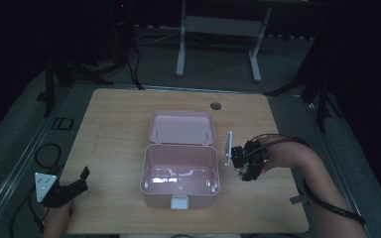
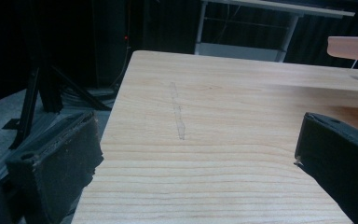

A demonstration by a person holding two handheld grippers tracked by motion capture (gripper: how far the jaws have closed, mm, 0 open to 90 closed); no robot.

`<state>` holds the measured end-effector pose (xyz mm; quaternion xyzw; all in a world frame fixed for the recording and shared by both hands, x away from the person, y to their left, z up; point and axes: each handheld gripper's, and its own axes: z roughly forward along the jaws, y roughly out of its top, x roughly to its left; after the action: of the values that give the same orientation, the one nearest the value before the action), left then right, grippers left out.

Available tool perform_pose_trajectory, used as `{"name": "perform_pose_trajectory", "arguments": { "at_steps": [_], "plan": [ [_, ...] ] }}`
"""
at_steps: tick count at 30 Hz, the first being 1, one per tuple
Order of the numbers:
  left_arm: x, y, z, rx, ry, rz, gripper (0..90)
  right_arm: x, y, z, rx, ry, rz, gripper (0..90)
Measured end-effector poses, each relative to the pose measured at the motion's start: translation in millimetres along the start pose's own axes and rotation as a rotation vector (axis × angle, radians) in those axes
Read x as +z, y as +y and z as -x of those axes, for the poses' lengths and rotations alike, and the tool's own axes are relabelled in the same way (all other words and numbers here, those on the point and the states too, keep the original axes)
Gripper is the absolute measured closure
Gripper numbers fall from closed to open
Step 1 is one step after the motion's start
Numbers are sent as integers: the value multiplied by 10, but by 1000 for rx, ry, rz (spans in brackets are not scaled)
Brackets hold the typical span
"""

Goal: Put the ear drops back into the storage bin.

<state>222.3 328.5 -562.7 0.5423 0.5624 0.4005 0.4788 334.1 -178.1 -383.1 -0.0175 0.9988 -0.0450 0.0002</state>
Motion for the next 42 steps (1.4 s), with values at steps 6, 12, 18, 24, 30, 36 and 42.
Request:
{"name": "perform_pose_trajectory", "arguments": {
  "at_steps": [6, 12, 18, 24, 30, 36, 42],
  "plan": [
    [-1, 1, -1, 1, -1, -3, 5, -139, 112, -15, -8, -19, -12, 595],
    [-3, 0, -1, -1, -1, 0, 5, -195, 235, -30, -35, -24, -6, 595],
    [-1, 0, -2, -2, -1, -1, 4, -229, 366, -36, -56, -22, -6, 595],
    [-2, 0, -2, -1, -2, -1, 5, -227, 502, -29, -76, -20, -4, 596],
    [-4, -1, -2, 0, -6, 2, 5, -215, 714, -19, -111, -17, 0, 595],
    [-6, -2, -1, 1, -8, 3, 5, -174, 847, 12, -126, -5, -19, 595],
    [-6, -2, -1, 1, -8, 3, 5, -192, 969, 17, -137, 0, -17, 595]
  ]
}}
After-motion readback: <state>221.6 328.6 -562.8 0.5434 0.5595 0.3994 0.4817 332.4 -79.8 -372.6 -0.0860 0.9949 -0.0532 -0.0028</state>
